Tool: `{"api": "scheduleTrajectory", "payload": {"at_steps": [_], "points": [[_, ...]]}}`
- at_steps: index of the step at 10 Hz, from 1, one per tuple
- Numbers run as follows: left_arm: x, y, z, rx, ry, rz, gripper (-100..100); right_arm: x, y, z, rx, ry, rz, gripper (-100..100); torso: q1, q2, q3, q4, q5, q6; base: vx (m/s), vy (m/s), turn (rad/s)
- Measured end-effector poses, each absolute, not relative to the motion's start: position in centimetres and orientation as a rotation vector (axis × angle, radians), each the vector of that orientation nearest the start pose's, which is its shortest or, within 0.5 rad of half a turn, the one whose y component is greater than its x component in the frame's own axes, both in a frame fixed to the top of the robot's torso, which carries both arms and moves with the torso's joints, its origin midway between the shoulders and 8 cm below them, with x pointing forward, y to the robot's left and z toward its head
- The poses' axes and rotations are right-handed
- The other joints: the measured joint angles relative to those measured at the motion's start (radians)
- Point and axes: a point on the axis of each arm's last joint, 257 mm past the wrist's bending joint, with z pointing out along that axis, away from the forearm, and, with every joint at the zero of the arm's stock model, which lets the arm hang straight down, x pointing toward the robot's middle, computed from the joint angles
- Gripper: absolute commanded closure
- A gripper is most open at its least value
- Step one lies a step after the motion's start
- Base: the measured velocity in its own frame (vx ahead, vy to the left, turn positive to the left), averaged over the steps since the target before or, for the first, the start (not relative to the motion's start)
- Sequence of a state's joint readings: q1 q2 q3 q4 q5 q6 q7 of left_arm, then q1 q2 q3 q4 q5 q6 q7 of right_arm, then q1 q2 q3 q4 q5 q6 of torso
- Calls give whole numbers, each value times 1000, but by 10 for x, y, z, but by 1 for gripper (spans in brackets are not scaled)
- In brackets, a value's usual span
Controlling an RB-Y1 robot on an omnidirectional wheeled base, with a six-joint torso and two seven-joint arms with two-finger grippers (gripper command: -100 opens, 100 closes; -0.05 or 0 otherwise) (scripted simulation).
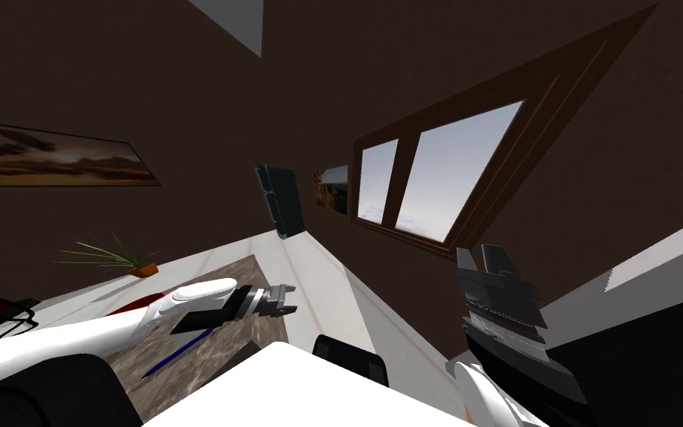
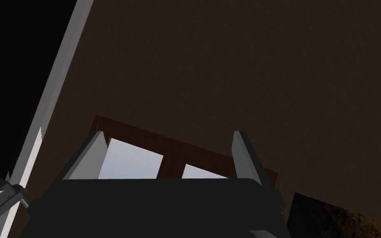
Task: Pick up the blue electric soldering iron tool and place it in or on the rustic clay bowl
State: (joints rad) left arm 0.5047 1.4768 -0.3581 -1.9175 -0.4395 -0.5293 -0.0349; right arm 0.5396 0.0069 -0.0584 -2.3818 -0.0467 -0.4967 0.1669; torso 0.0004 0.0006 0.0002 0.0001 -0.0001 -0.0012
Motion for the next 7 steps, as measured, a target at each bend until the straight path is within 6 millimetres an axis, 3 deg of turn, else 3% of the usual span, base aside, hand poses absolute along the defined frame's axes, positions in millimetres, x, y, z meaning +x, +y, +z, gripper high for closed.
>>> {"api": "scheduleTrajectory", "payload": {"at_steps": [4,7], "points": [[236,351,-324,784,2364,-609,-100,316,-302,58,570,575,1117,0,0,1,0,0,0,0,13,25,-12],[224,387,-324,819,2447,-538,-100,316,-302,58,570,575,1117,0,-1,2,1,0,0,0,1,16,-3]]}}
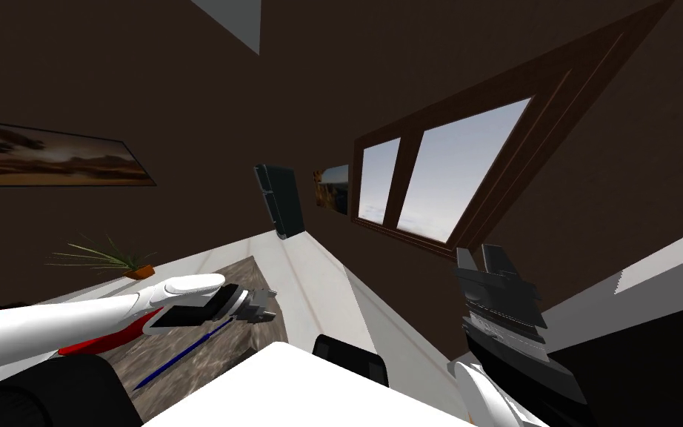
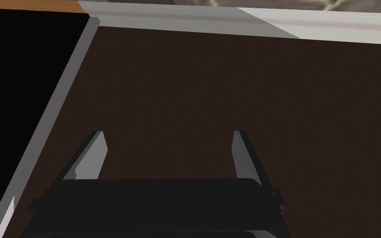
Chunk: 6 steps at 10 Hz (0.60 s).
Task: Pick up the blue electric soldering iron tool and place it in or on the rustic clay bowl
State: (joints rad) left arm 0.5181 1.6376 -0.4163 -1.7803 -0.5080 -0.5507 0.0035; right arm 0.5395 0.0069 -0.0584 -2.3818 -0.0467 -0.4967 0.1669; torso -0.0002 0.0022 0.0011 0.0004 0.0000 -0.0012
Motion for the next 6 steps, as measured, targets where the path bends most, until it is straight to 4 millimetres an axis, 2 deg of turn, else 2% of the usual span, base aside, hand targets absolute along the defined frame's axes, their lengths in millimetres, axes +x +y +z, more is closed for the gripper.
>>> {"api": "scheduleTrajectory", "payload": {"at_steps": [1,3,5,6], "points": [[220,398,-326,830,2473,-514,-100,316,-302,58,570,575,1117,0,0,0,0,0,0,0,4,29,-3],[196,437,-329,854,2580,-441,-100,316,-302,58,570,575,1117,0,2,0,0,0,0,0,2,42,1],[186,468,-335,892,2653,-368,-100,316,-302,58,570,575,1117,0,1,0,0,0,1,0,-2,25,2],[177,478,-332,881,2688,-353,-100,316,-302,58,570,575,1117,0,0,0,0,0,0,0,-8,23,8]]}}
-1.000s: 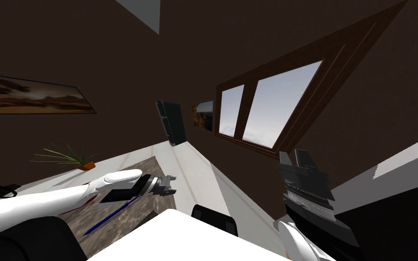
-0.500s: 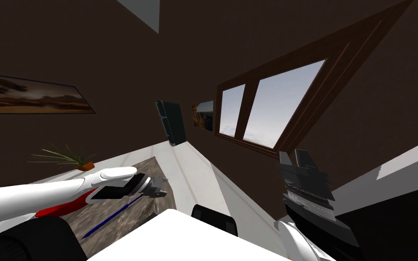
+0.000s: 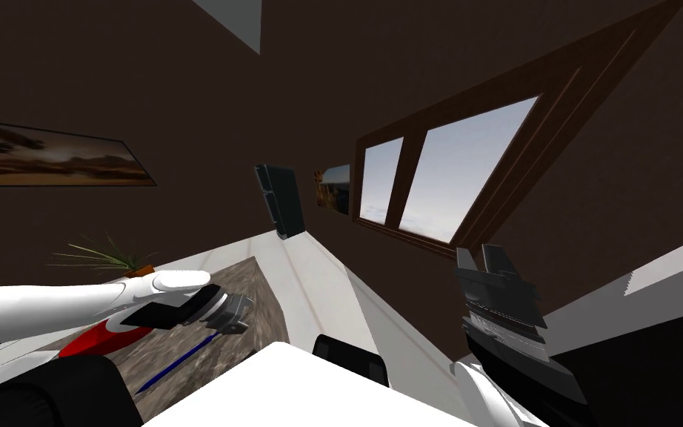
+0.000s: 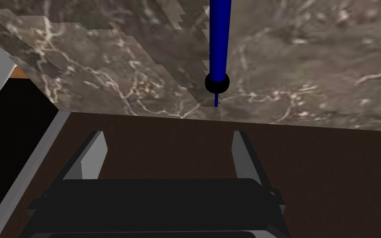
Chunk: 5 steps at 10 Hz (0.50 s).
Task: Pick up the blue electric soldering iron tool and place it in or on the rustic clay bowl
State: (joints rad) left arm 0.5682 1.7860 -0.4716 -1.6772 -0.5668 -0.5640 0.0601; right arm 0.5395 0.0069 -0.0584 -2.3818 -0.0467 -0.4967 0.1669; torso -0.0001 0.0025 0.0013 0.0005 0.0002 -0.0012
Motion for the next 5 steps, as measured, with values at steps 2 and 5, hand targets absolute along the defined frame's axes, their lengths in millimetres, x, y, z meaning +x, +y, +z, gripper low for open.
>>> {"api": "scheduleTrajectory", "payload": {"at_steps": [2,5], "points": [[154,516,-331,906,2778,-286,-100,316,-302,58,570,575,1117,0,1,1,0,0,0,0,-14,37,10],[111,555,-335,904,2913,-222,-100,316,-302,58,570,575,1117,0,0,1,1,0,0,0,-11,21,9]]}}
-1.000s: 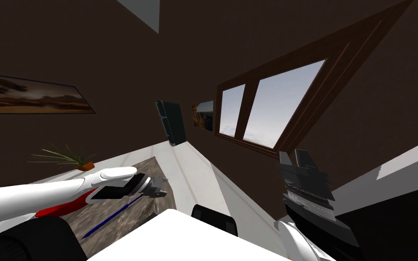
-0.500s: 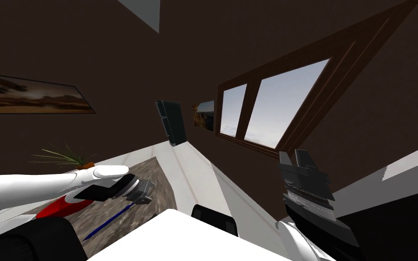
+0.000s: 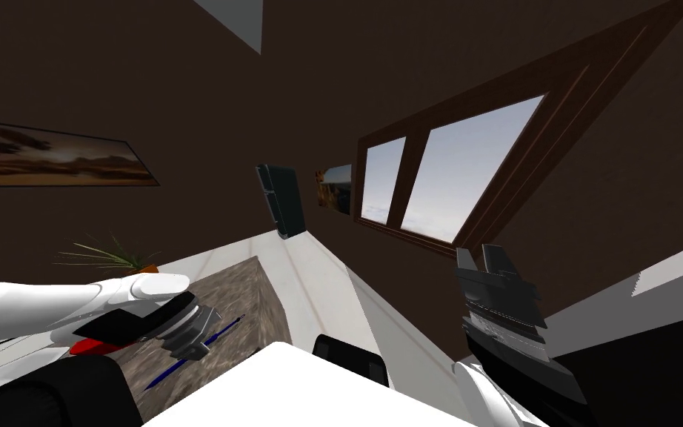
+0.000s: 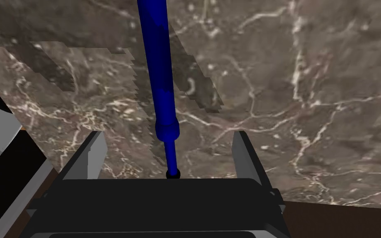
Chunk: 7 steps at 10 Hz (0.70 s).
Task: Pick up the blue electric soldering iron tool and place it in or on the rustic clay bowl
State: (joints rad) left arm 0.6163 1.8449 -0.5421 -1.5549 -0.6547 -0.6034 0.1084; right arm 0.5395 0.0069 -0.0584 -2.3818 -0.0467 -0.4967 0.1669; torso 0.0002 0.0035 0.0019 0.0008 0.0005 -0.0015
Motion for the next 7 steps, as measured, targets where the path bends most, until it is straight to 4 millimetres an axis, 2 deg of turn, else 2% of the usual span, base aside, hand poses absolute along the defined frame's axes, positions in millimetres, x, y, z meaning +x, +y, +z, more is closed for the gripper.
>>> {"api": "scheduleTrajectory", "payload": {"at_steps": [1,2,3,7], "points": [[98,562,-334,892,2949,-218,-100,316,-302,58,570,575,1117,0,0,0,0,0,0,0,-6,8,2],[97,563,-334,893,2951,-217,0,316,-302,58,570,575,1117,0,-1,-1,0,0,0,0,0,0,0],[97,563,-334,893,2951,-217,-100,316,-302,58,570,575,1117,0,-2,-1,0,0,0,0,16,-7,-90],[72,564,-356,851,2965,-215,-100,315,-302,58,570,575,1117,0,2,-4,-3,-1,5,1,28,-3,-60]]}}
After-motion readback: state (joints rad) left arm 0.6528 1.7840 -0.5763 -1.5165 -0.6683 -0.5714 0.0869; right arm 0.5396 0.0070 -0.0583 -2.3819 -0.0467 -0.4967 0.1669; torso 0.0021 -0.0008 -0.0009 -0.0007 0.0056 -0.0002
